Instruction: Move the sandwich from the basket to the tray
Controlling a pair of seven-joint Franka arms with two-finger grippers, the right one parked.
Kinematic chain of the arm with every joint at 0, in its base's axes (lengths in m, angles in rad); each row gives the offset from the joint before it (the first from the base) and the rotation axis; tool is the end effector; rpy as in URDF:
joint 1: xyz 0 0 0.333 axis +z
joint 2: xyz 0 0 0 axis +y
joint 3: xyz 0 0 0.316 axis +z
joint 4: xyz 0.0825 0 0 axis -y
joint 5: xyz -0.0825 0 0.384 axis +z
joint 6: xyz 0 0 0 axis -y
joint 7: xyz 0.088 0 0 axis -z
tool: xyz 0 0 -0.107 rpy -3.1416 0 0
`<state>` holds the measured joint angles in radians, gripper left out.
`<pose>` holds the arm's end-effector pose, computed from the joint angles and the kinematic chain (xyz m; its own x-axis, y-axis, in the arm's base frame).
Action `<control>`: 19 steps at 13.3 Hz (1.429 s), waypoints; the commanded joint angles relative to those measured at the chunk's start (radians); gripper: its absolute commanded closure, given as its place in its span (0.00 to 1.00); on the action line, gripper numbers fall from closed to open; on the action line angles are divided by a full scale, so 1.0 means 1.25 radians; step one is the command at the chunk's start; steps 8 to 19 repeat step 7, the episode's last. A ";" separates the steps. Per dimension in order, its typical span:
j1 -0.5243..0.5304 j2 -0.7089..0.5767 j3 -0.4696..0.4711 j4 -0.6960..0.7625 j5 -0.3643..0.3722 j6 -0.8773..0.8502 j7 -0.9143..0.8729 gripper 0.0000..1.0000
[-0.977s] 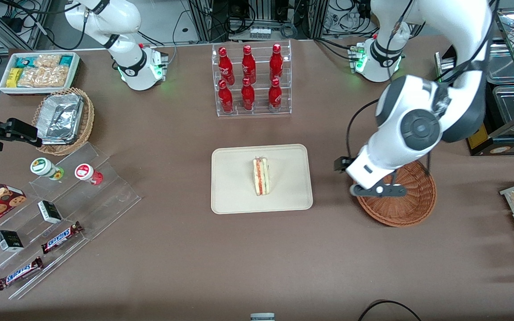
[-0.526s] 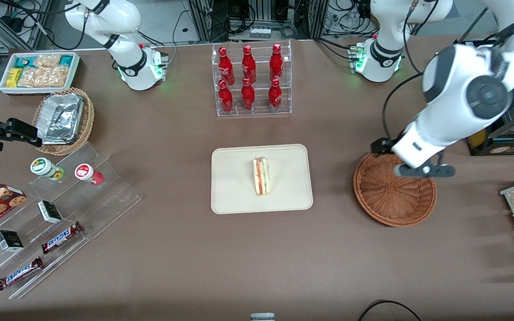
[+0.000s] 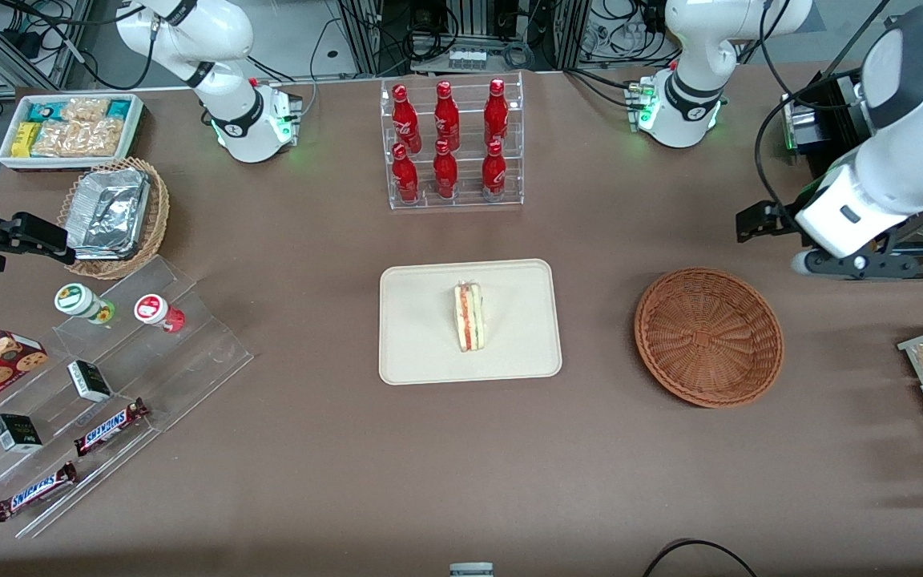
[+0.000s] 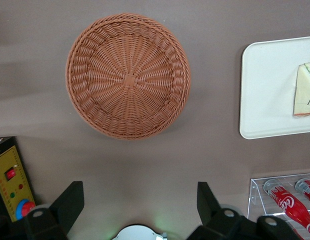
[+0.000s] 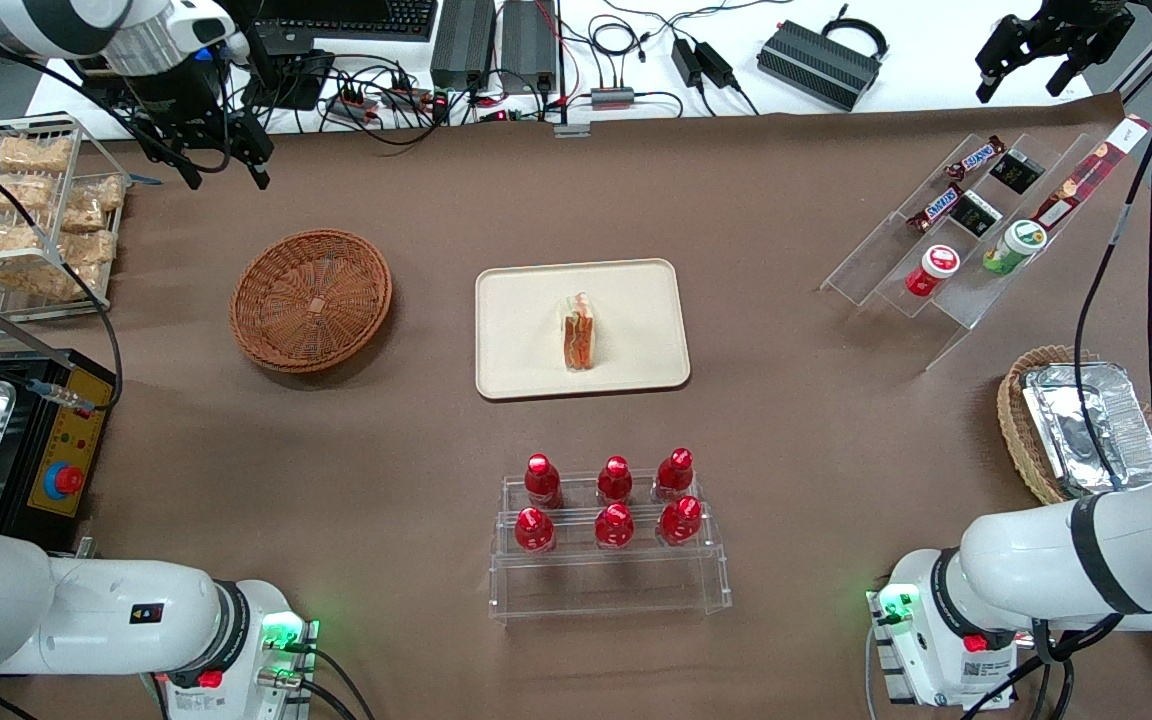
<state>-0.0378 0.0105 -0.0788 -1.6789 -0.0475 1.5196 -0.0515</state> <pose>0.5412 -0.0685 0.5644 0.9830 -0.0660 -0.1711 -0.0601 -0.9974 0.0392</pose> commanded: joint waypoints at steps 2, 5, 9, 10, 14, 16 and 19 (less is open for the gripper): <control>0.025 0.014 0.009 0.059 0.012 -0.066 0.014 0.00; 0.019 0.016 0.027 0.084 0.018 -0.083 0.014 0.00; 0.019 0.015 0.029 0.084 0.018 -0.085 0.014 0.00; 0.019 0.015 0.029 0.084 0.018 -0.085 0.014 0.00; 0.019 0.015 0.029 0.084 0.018 -0.085 0.014 0.00; 0.019 0.015 0.029 0.084 0.018 -0.085 0.014 0.00; 0.019 0.015 0.029 0.084 0.018 -0.085 0.014 0.00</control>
